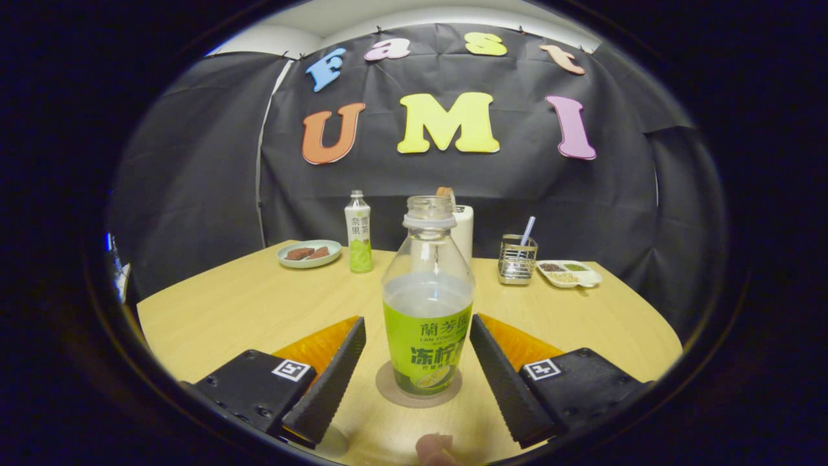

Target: Take the bottle from table, then pour the juice into the cup, finally place the bottle on the coaster

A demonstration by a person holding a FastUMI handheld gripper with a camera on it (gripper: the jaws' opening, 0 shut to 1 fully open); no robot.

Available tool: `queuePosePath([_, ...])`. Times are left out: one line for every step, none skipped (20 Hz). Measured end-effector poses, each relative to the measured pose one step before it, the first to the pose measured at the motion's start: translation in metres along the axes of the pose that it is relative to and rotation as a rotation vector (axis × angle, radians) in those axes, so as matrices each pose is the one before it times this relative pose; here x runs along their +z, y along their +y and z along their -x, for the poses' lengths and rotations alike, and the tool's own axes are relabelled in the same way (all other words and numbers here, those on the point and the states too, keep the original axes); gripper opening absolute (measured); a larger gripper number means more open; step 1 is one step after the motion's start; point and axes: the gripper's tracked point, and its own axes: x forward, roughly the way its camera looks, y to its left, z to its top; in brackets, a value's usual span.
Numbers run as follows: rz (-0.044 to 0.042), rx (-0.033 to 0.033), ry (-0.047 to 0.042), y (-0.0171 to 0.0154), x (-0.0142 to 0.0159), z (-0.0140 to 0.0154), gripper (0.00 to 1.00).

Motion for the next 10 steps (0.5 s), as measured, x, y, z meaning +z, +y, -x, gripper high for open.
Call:
queuePosePath([-0.00098, -0.00606, -0.00471, -0.00077, 0.00099, 0.00275, 1.0])
queuePosePath([-0.00331, 0.00121, -0.00561, 0.00011, 0.00212, 0.00516, 1.0])
queuePosePath([-0.00763, 0.00275, -0.01094, 0.00135, 0.00313, 0.00669, 1.0])
queuePosePath([-0.0057, -0.00152, -0.01228, 0.00096, 0.00316, 0.00837, 1.0])
queuePosePath([-0.00671, -0.0035, -0.00671, -0.00053, 0.00303, 0.00845, 1.0])
queuePosePath([-0.01607, -0.0017, -0.00855, 0.00051, 0.00281, 0.01132, 1.0])
queuePosePath([-0.01345, -0.00735, -0.00841, 0.00039, 0.00316, 0.01247, 1.0])
queuePosePath([-0.00635, -0.01261, -0.00308, -0.00067, 0.00064, 0.01549, 1.0])
queuePosePath([-0.0027, -0.00664, -0.0067, 0.00128, 0.00179, 0.01743, 1.0])
queuePosePath([0.00524, 0.0025, -0.01151, 0.00446, 0.00244, 0.0186, 1.0])
